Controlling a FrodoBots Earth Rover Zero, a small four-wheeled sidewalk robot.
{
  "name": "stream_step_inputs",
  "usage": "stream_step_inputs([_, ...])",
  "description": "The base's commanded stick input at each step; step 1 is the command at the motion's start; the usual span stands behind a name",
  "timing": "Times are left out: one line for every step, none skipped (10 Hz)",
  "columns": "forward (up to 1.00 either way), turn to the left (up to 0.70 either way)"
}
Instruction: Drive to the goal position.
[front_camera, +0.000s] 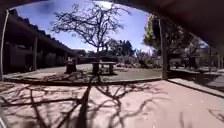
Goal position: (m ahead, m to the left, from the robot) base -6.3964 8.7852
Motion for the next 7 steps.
stream_step_inputs([0.00,-0.70])
stream_step_inputs([0.00,-0.70])
stream_step_inputs([0.00,-0.70])
stream_step_inputs([0.00,-0.70])
stream_step_inputs([0.00,-0.70])
stream_step_inputs([0.00,-0.70])
stream_step_inputs([0.00,-0.70])
